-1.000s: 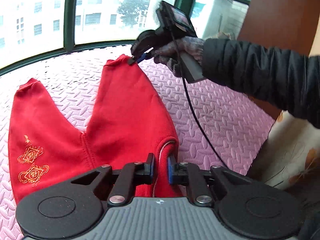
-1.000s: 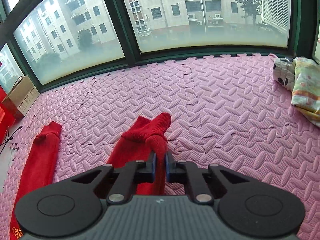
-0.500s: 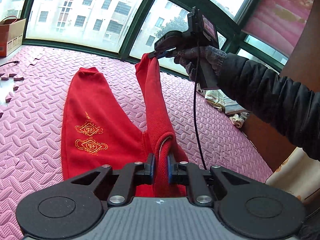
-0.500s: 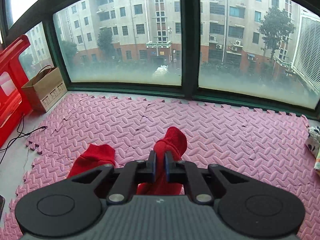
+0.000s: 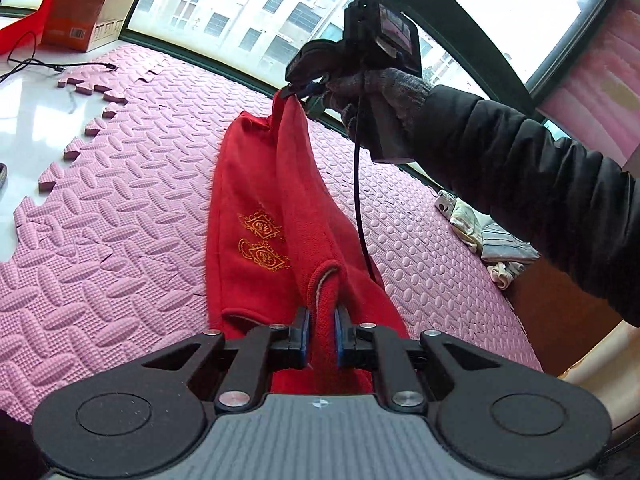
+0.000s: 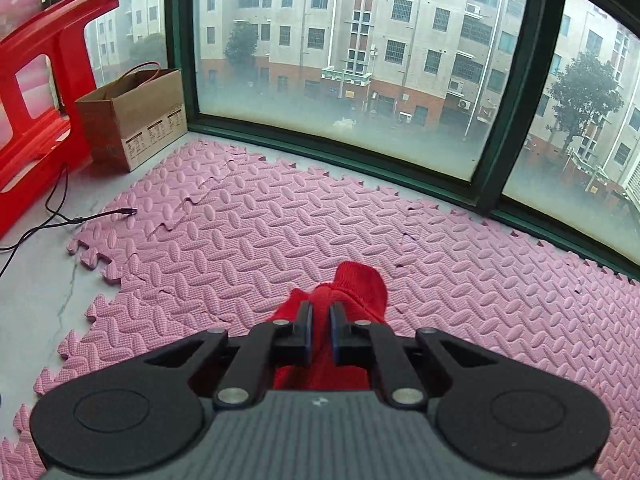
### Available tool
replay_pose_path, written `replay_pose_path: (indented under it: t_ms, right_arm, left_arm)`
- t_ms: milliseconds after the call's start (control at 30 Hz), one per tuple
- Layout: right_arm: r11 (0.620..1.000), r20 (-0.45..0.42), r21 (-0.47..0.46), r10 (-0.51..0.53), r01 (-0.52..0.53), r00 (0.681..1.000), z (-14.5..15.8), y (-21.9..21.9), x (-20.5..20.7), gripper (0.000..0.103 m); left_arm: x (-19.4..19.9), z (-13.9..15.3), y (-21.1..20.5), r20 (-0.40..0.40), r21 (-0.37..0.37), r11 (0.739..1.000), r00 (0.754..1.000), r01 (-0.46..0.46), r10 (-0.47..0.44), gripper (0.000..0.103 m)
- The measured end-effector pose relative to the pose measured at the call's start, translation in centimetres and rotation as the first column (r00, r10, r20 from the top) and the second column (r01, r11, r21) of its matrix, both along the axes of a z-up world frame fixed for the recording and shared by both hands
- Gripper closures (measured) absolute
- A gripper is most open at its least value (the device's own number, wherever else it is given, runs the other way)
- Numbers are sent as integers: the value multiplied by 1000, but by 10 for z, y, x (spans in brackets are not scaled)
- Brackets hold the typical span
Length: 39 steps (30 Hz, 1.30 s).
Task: Fold clothes
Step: 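Lift the cuff with the right gripper and fold the leg over the other leg, then lower the folded leg onto the other leg and open the right gripper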
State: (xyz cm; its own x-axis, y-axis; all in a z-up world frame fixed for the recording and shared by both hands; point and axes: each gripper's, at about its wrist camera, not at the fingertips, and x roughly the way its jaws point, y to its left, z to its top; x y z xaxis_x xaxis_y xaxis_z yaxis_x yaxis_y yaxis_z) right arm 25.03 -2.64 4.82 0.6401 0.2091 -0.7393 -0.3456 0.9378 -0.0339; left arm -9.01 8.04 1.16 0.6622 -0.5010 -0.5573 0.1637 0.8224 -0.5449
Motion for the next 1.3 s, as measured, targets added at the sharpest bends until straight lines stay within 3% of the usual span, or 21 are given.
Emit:
replay_pose_path:
  t_ms: [167,433,767,833,933,1100,1167,1300]
  right_arm:
    - [986,-66,158,65,-54,996,-3,2,0,81]
    - [997,-73,71,15,-10,997,-12,-45,12,81]
    - [988,-124,150,48,-29,991,-45,-63,22,78]
    - [988,-117,152,43,-25,992,-47,-65,23,93]
    - [989,-67,148,25,-15,997,-43,-70,18,98]
    - [991,-35,134,-15,20,999,-46,-76,23,98]
    - [992,-48,126,4,2,999,-50,-75,26,96]
    - [997,13,59,39,-40,999,-36,-68,15,88]
  left_arm:
    - [-2,-7,7,-26,-5,1000,1000,-12,11,89]
    - [2,-12,14,-52,-30,999,999,-14,12,88]
    - [10,-12,14,-94,-9,1000,996,-8,7,88]
    - [11,-11,15,-97,-5,1000,995,-11,10,88]
    - [13,-9,18,-98,-1,1000,995,-20,20,88]
    - [16,-5,22,-99,6,999,994,-35,35,88]
    - [18,-4,25,-102,8,999,994,-44,45,88]
    - [20,-2,29,-103,1,998,993,-56,56,88]
